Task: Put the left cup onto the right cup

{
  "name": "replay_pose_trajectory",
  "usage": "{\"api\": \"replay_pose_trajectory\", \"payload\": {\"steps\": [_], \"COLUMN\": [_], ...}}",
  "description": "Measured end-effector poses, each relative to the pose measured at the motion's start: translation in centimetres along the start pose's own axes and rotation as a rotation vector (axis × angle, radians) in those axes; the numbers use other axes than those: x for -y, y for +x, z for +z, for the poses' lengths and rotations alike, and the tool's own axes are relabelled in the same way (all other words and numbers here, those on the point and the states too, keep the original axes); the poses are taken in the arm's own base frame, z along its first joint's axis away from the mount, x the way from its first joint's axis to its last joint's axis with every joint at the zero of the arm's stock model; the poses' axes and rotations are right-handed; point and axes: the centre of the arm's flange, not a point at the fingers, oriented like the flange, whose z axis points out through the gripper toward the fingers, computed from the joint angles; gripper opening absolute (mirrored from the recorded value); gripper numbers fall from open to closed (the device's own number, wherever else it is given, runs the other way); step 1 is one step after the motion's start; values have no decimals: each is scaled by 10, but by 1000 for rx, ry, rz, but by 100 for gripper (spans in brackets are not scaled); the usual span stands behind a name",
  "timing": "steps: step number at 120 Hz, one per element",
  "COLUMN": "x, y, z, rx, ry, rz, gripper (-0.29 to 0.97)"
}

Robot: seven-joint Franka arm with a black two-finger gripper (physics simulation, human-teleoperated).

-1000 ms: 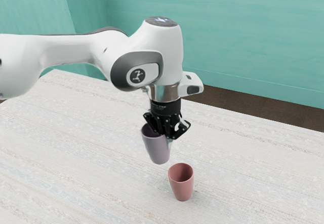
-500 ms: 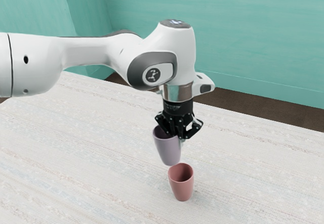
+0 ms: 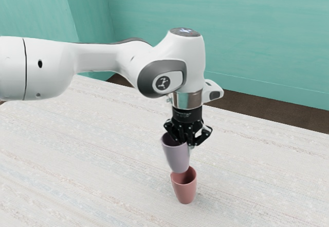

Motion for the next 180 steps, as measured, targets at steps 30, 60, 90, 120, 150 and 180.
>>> {"api": "replay_pose_trajectory", "payload": {"steps": [30,60,90,120,150,180], "x": [-2,-2,-3,-4,-2,-1], "y": [8,11,14,13,8,2], "z": [8,14,19,18,14,19], "rx": [-4,-6,-5,-6,-10,6], "ry": [2,-2,-7,-19,-25,-20], "rz": [-5,-13,-19,-28,-39,-56], "gripper": [-11,-11,-11,-11,-11,-11]}}
